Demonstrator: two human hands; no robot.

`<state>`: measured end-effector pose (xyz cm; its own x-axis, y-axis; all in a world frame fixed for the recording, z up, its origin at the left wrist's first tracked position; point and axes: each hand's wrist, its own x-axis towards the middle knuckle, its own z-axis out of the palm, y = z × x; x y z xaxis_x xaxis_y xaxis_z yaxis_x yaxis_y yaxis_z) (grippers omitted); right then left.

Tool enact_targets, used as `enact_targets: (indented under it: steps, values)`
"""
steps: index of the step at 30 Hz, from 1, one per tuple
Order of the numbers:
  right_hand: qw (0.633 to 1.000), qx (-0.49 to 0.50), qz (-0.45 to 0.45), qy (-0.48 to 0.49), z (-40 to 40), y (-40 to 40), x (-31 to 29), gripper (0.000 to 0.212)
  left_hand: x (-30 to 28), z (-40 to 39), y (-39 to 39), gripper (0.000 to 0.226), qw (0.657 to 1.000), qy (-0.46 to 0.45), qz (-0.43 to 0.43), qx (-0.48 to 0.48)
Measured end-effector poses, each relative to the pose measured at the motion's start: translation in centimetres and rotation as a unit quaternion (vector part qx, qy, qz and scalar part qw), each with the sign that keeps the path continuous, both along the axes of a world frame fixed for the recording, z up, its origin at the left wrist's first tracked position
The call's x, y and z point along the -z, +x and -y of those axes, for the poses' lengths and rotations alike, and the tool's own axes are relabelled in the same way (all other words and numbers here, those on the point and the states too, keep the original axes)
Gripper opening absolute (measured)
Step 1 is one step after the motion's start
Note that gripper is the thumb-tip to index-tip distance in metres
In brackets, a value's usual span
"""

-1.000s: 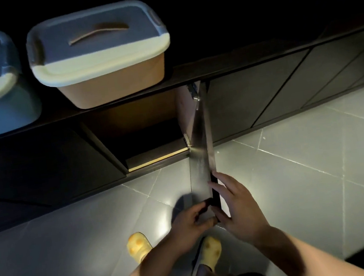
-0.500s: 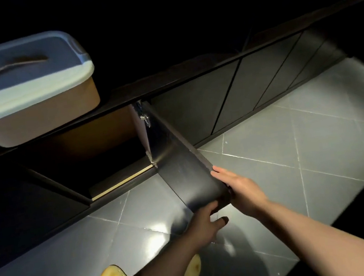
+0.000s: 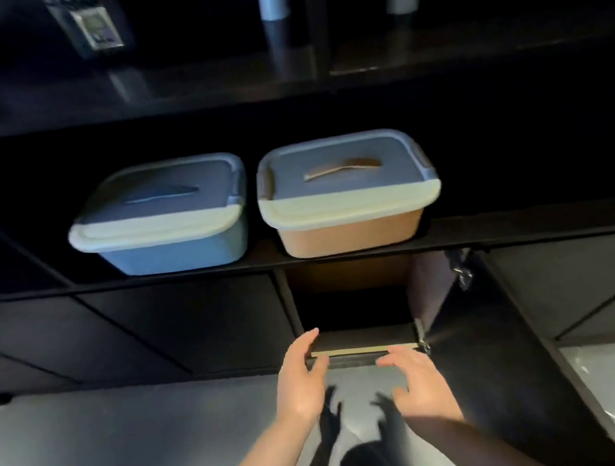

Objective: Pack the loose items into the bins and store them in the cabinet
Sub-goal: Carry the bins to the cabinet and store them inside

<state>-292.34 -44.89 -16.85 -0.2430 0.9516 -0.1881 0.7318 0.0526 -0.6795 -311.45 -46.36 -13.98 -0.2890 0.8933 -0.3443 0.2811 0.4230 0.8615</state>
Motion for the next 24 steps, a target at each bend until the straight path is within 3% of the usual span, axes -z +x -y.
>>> enact_targets:
  steps: [4,10,16,19,24]
  values:
    - [0.999,-0.038,0.011,-0.031,-3.9,-7.8,-1.0,0.051,-0.9,-1.8,-7.2,0.046,0.999,0.023,-0.013,-0.018]
    - [0.988,0.032,-0.080,-0.126,-10.0,-16.2,-2.2,0.054,-0.5,-5.5,-12.6,0.052,0.995,0.036,-0.080,0.053]
    - [0.956,0.082,-0.153,-0.236,-14.6,-19.9,-2.1,0.062,0.3,-10.1,-13.8,0.059,0.985,-0.014,-0.139,0.104]
    - [0.939,0.082,-0.164,-0.292,-15.7,-20.8,-1.1,0.065,0.9,-10.7,-14.1,0.060,0.986,-0.038,-0.140,0.084]
    - [0.939,0.123,-0.177,-0.268,-16.4,-21.4,0.4,0.054,2.8,-10.2,-14.2,0.063,0.984,-0.068,-0.155,0.057]
